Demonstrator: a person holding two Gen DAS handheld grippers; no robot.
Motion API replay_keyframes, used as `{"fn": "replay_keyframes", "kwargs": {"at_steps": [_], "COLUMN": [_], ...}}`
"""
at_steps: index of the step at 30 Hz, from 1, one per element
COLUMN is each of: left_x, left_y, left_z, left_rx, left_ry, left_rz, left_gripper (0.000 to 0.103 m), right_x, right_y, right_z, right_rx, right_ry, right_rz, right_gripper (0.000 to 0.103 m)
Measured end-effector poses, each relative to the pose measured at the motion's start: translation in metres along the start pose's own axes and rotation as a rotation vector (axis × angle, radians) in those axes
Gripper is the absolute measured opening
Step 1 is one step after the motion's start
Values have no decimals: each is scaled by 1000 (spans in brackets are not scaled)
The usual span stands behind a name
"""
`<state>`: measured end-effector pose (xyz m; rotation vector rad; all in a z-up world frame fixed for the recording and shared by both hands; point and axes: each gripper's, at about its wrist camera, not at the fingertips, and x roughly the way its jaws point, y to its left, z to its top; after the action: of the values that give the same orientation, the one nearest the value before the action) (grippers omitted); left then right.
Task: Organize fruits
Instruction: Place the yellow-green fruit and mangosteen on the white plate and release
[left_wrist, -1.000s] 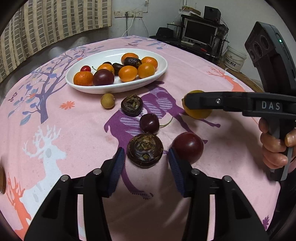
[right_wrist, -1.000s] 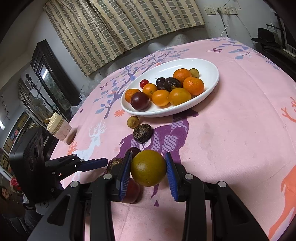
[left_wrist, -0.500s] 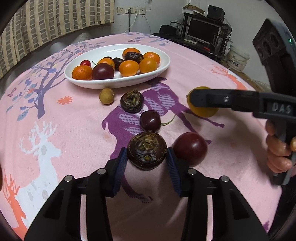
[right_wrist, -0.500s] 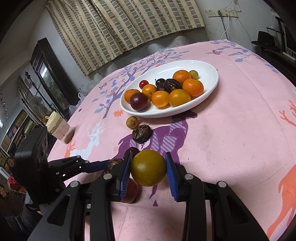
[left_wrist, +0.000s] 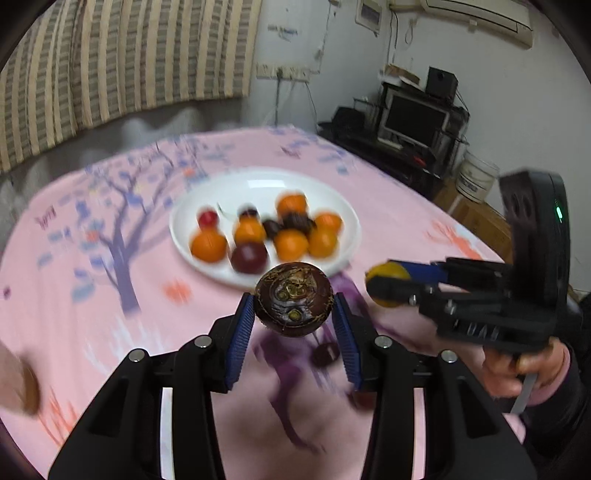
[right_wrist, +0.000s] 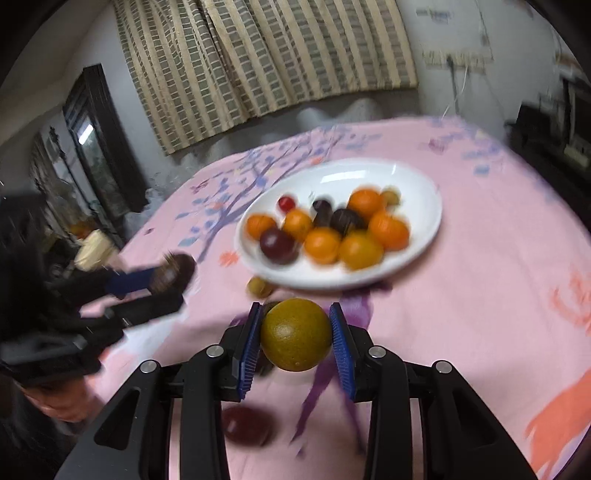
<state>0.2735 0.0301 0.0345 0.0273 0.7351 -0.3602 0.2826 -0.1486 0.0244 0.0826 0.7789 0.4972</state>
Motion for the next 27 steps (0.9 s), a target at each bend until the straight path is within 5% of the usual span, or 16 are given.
{"fn": "replay_keyframes", "kwargs": {"at_steps": [11,19,23,27], "left_x": [101,157,141,103], "left_y": [43,65,65,62], "left_z": [82,96,96,87], "left_rx": [-81,-132,-143,-161], "left_ry": [31,90,48,2], "left_rz": [100,129,192,208], "left_gripper": [42,44,75,84], "right_x": [59,103,100,75], "right_y": [-21,-37,-38,-29], "right_z": [71,95,99,97], "right_rx": [-45,-20,-8,-13], "right_ry": [-41,-5,-35,-70], "right_rz": [-139,-109,-92,-67], "right_gripper": [37,38,50,58]}}
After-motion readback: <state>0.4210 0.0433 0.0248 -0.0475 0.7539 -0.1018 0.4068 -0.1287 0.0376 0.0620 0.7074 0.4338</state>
